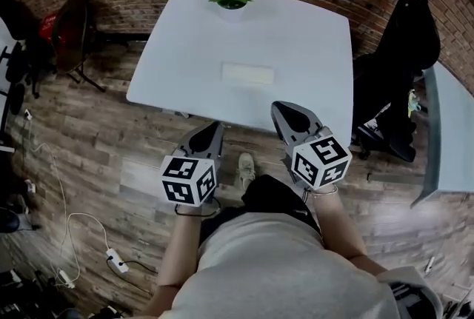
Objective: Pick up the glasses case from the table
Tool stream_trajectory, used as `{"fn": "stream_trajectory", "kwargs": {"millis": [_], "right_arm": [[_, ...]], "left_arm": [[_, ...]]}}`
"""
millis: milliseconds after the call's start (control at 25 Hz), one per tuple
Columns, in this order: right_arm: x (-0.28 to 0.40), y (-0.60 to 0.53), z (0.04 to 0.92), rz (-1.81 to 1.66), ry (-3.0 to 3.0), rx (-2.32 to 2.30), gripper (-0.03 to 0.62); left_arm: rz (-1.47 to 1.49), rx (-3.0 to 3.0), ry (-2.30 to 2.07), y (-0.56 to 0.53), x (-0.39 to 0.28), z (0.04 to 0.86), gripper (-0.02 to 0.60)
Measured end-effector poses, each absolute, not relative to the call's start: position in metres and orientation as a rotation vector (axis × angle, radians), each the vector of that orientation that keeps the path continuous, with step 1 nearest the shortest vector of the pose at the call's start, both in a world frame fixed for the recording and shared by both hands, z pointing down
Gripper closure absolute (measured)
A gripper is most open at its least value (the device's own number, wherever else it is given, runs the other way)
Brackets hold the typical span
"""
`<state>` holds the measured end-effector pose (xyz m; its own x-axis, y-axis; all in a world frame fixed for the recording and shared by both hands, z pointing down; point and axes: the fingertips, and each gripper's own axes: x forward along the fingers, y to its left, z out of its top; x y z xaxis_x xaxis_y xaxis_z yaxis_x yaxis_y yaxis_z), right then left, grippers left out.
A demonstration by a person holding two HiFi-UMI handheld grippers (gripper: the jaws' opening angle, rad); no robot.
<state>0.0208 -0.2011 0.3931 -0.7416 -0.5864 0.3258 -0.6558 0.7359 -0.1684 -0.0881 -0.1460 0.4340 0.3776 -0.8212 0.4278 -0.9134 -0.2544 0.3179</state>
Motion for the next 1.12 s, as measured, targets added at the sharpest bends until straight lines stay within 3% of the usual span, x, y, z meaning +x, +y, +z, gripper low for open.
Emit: {"fn": "stream_trajectory", "kwargs": {"millis": [320, 640, 720, 1120], "right_arm": [[0.002, -0.291, 0.394, 0.354, -2.738, 0.807, 0.595], [-0.019, -0.303, 0.423, 0.368, -2.677, 0.656, 0.592], [-0.023, -0.303, 0.429, 0.364, -2.661, 0.612, 0.553], [-0.031, -0.314, 0.459, 0.336, -2.565, 0.561, 0.476]], "left_arm": [[0.207, 1.996, -1.573, -0.21, -0.108, 0.454, 0.572], [0.205, 1.91, -1.606, -0.227, -0.121, 0.473, 0.572], [0.207, 1.899, -1.594, -0.23, -0.123, 0.476, 0.572], [0.2, 1.852, -1.525, -0.249, -0.133, 0.502, 0.573]]}}
